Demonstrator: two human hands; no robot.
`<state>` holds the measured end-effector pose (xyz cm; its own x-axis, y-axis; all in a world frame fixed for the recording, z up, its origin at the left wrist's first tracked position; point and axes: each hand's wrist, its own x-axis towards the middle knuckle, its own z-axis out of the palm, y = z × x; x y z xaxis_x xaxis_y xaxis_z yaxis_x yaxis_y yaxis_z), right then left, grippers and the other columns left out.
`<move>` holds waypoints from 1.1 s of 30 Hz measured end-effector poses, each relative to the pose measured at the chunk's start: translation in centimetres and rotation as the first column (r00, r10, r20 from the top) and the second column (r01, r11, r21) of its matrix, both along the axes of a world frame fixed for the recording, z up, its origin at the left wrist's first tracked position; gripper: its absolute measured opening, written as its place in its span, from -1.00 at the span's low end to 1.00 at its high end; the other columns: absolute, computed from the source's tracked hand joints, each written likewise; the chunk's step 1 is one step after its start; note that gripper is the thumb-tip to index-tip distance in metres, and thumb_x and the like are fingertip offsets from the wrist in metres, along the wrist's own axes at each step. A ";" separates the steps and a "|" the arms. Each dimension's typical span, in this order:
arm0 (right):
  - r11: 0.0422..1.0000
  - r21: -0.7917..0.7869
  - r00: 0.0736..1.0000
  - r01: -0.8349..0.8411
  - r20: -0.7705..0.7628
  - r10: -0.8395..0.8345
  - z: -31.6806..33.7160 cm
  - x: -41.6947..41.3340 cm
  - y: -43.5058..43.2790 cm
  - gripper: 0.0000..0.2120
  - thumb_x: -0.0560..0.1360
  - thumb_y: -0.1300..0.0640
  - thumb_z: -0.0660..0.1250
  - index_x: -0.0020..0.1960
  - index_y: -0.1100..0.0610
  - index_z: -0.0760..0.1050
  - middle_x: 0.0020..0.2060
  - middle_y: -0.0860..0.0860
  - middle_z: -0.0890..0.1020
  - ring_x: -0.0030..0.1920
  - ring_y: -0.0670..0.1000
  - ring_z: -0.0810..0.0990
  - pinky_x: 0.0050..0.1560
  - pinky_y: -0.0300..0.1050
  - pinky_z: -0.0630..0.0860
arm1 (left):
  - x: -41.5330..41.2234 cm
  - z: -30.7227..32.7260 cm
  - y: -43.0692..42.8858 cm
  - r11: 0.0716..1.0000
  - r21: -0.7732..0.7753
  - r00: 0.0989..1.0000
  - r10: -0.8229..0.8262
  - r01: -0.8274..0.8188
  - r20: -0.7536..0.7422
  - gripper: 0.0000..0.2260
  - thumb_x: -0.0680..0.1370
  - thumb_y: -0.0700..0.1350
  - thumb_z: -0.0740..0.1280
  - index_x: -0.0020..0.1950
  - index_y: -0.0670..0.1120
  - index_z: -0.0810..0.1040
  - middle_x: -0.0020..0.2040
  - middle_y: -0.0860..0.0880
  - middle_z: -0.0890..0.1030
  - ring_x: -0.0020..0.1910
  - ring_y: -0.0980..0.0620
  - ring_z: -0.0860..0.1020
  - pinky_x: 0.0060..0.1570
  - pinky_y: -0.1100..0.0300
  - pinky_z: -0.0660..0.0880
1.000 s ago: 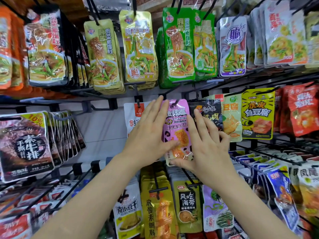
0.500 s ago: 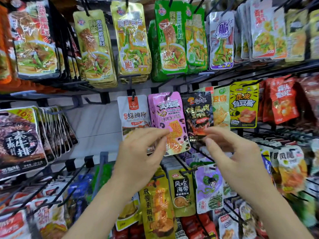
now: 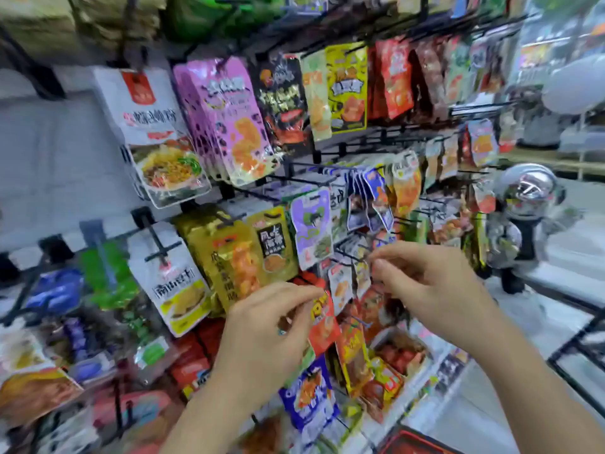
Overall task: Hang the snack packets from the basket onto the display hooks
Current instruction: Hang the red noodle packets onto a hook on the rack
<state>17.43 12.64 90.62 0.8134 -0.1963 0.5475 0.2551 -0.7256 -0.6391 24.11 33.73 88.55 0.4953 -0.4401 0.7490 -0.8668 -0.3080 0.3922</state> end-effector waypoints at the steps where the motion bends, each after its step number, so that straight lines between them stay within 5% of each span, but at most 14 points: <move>1: 0.999 -0.018 0.997 0.044 -0.065 -0.045 -1.4 -1.5 0.0 -0.90 0.52 0.16 0.37 -0.11 0.01 0.65 -0.35 -0.21 0.64 -0.29 -0.22 0.59 -0.27 -0.36 0.43 | -0.6 -1.4 0.0 0.999 0.016 0.998 -0.036 0.037 -0.050 -0.83 0.50 -0.09 0.33 -0.03 -0.06 0.70 -0.13 0.13 0.65 -0.16 0.29 0.55 -0.15 0.47 0.43; 4: 0.987 -0.051 0.949 0.152 -0.273 -0.160 -5.8 -6.6 0.2 -0.89 0.55 0.14 0.33 -0.06 -0.02 0.63 -0.33 -0.27 0.58 -0.28 -0.26 0.55 -0.28 -0.32 0.37 | -2.6 -5.7 -0.3 0.990 0.061 0.980 -0.116 0.127 -0.159 -0.87 0.48 -0.17 0.36 -0.06 -0.06 0.71 -0.11 0.16 0.63 -0.12 0.31 0.56 -0.09 0.52 0.39; 9: 0.935 -0.030 0.787 0.353 -0.531 -0.314 -13.7 -15.4 -0.4 -0.88 0.54 0.17 0.34 0.01 0.11 0.65 -0.17 0.01 0.70 -0.16 -0.04 0.61 -0.13 -0.22 0.42 | -6.9 -12.8 -2.0 0.946 0.175 0.918 -0.200 0.271 -0.344 -0.84 0.47 -0.17 0.33 -0.08 -0.07 0.71 -0.14 0.20 0.62 -0.17 0.46 0.49 -0.13 0.62 0.31; 15: 0.839 -0.008 0.606 0.544 -0.688 -0.399 -23.0 -23.5 -1.5 -0.85 0.51 0.20 0.36 0.06 0.11 0.63 -0.08 0.00 0.72 -0.06 -0.02 0.66 0.00 -0.17 0.50 | -10.6 -20.7 -4.5 0.873 0.297 0.811 -0.170 0.387 -0.560 -0.83 0.47 -0.21 0.36 -0.03 -0.03 0.71 -0.08 0.14 0.67 -0.11 0.28 0.53 -0.12 0.60 0.32; 18: 0.801 0.016 0.537 0.599 -0.750 -0.386 -27.1 -26.1 -1.8 -0.79 0.51 0.20 0.37 0.13 0.10 0.62 -0.01 -0.02 0.71 -0.02 -0.05 0.65 0.05 -0.23 0.51 | -12.1 -24.8 -5.8 0.836 0.351 0.729 -0.083 0.423 -0.679 -0.81 0.50 -0.25 0.37 -0.01 -0.02 0.71 -0.04 0.15 0.67 -0.06 0.28 0.54 -0.12 0.57 0.34; 21: 0.787 0.041 0.473 0.616 -0.818 -0.328 -31.3 -28.2 -2.2 -0.78 0.50 0.28 0.35 0.12 0.14 0.61 -0.11 -0.08 0.65 -0.18 -0.16 0.56 -0.18 -0.54 0.35 | -13.7 -29.5 -7.1 0.774 0.417 0.632 0.028 0.477 -0.775 -0.78 0.53 -0.26 0.32 0.06 -0.04 0.69 0.01 0.08 0.68 -0.05 0.19 0.60 -0.03 0.43 0.44; 23: 0.790 0.063 0.418 0.610 -0.872 -0.254 -34.6 -29.6 -2.9 -0.73 0.50 0.26 0.33 0.19 0.12 0.58 -0.09 -0.09 0.63 -0.15 -0.12 0.58 -0.13 -0.43 0.39 | -14.8 -33.2 -8.0 0.710 0.472 0.582 0.108 0.522 -0.806 -0.78 0.55 -0.23 0.30 0.10 -0.02 0.67 0.07 0.04 0.68 0.04 0.09 0.61 0.05 0.27 0.48; 26: 0.760 0.128 0.354 0.637 -0.924 -0.142 -39.4 -31.1 -4.7 -0.65 0.51 0.22 0.31 0.28 0.07 0.52 0.08 0.00 0.66 -0.06 -0.07 0.61 0.06 -0.21 0.48 | -16.6 -38.5 -9.7 0.649 0.498 0.503 0.199 0.575 -0.841 -0.77 0.58 -0.24 0.28 0.11 -0.01 0.65 0.14 0.03 0.65 0.12 0.09 0.58 0.05 0.34 0.42; 30: 0.684 0.181 0.308 0.707 -0.949 -0.068 -45.5 -30.9 -7.7 -0.62 0.52 0.22 0.31 0.33 0.10 0.47 0.15 0.03 0.61 0.03 -0.01 0.60 0.04 -0.23 0.41 | -17.9 -45.4 -12.5 0.675 0.469 0.362 0.306 0.570 -0.881 -0.72 0.56 -0.28 0.29 -0.03 0.13 0.59 -0.04 0.06 0.66 0.04 0.03 0.61 0.02 0.25 0.48; 33: 0.686 0.178 0.279 0.706 -0.959 -0.039 -51.6 -29.5 -9.3 -0.59 0.52 0.20 0.29 0.36 0.10 0.44 0.19 0.01 0.60 0.16 0.04 0.58 0.16 -0.16 0.45 | -17.9 -51.0 -14.5 0.698 0.479 0.311 0.365 0.532 -0.877 -0.75 0.56 -0.30 0.26 0.05 0.03 0.59 -0.09 0.05 0.63 -0.04 0.04 0.58 -0.11 0.35 0.43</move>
<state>-12.10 3.30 39.02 0.4453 -0.5640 -0.6954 -0.8570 -0.0435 -0.5135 6.25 19.22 37.59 0.5100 -0.5874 -0.6284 -0.1241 -0.7732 0.6219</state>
